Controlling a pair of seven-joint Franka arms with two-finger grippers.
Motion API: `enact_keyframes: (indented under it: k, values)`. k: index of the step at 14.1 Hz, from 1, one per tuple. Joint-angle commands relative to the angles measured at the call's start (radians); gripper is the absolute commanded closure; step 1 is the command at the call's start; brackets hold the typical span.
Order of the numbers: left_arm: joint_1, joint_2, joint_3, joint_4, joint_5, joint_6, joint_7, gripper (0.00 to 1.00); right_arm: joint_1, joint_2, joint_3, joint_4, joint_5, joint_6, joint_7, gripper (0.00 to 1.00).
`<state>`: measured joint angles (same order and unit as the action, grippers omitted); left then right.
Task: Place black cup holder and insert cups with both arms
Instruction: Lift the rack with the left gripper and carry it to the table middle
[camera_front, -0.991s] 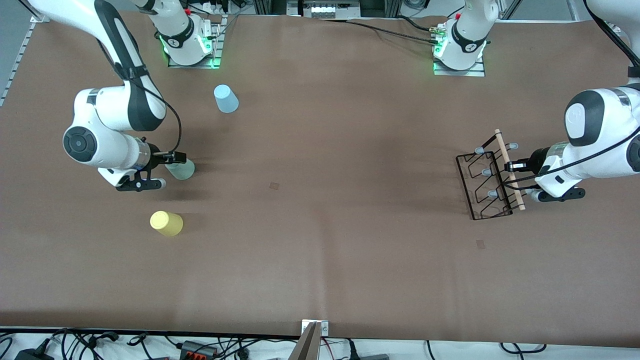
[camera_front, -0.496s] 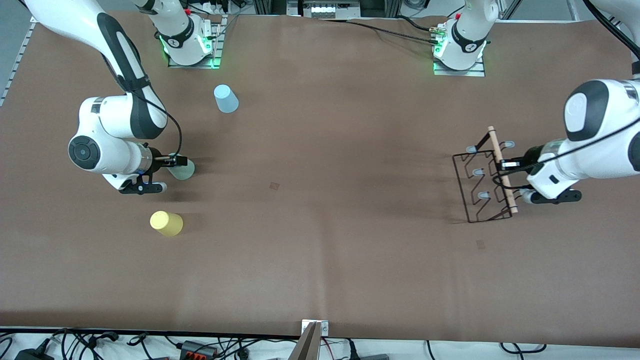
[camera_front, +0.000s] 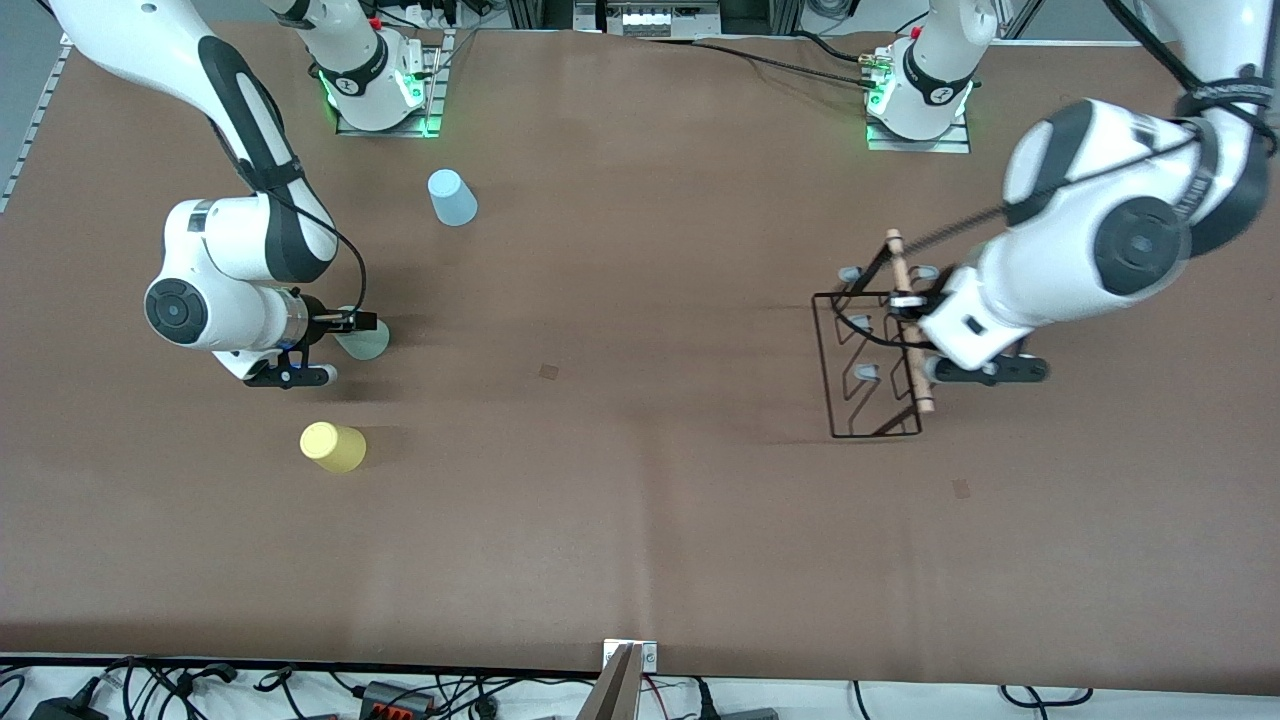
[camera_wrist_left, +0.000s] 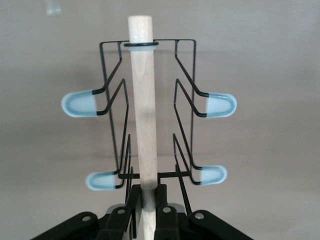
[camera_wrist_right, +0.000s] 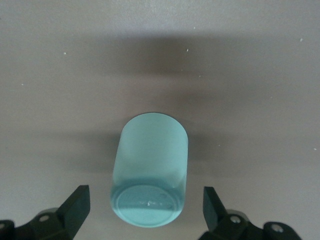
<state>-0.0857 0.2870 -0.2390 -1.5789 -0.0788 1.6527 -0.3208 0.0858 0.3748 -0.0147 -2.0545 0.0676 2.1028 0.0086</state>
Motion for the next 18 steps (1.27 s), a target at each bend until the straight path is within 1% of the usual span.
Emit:
enact_keyframes:
  k: [1, 3, 6, 9, 10, 11, 12, 13, 14, 15, 16, 18]
  values:
    - [-0.107, 0.046, 0.006, 0.092, -0.007, -0.036, -0.072, 1.0, -0.008, 0.001, -0.001, -0.012, 0.012, 0.014, 0.007, 0.0]
    - [-0.129, 0.075, 0.004, 0.137, -0.009, -0.034, -0.131, 1.0, -0.006, 0.013, -0.001, -0.012, 0.011, 0.019, 0.007, 0.0]
    - [-0.21, 0.106, 0.0, 0.169, -0.01, -0.027, -0.144, 1.0, -0.006, 0.029, 0.001, -0.01, 0.011, 0.028, 0.008, 0.0]
    - [-0.288, 0.152, 0.001, 0.233, -0.006, -0.024, -0.167, 1.0, -0.003, 0.038, 0.001, -0.006, 0.011, 0.026, 0.008, 0.0]
    - [-0.296, 0.181, 0.001, 0.276, -0.007, -0.024, -0.19, 1.0, -0.005, 0.038, 0.001, -0.006, 0.011, 0.026, 0.008, 0.08]
    - [-0.311, 0.201, 0.0, 0.305, -0.007, -0.024, -0.202, 1.0, -0.005, 0.038, 0.001, -0.006, 0.011, 0.026, 0.008, 0.25]
    - [-0.333, 0.221, 0.001, 0.332, -0.007, -0.022, -0.205, 1.0, -0.005, 0.036, 0.001, -0.003, 0.011, 0.023, 0.008, 0.47]
    - [-0.344, 0.237, 0.001, 0.35, -0.007, -0.021, -0.213, 1.0, -0.005, 0.035, 0.001, 0.002, 0.011, 0.016, 0.008, 0.66]
    - [-0.348, 0.259, 0.0, 0.371, -0.007, -0.019, -0.23, 1.0, -0.005, 0.029, 0.001, 0.004, 0.011, 0.014, 0.007, 0.74]
    - [-0.362, 0.276, 0.0, 0.39, -0.007, -0.017, -0.241, 1.0, -0.005, 0.024, 0.001, 0.005, 0.011, 0.011, 0.007, 0.78]
    - [-0.377, 0.29, 0.001, 0.399, -0.007, -0.001, -0.251, 1.0, -0.005, 0.021, 0.001, 0.013, 0.011, 0.01, 0.007, 0.78]
    - [-0.393, 0.297, 0.001, 0.398, -0.004, 0.01, -0.293, 1.0, -0.005, 0.018, 0.001, 0.065, 0.011, -0.045, 0.005, 0.78]
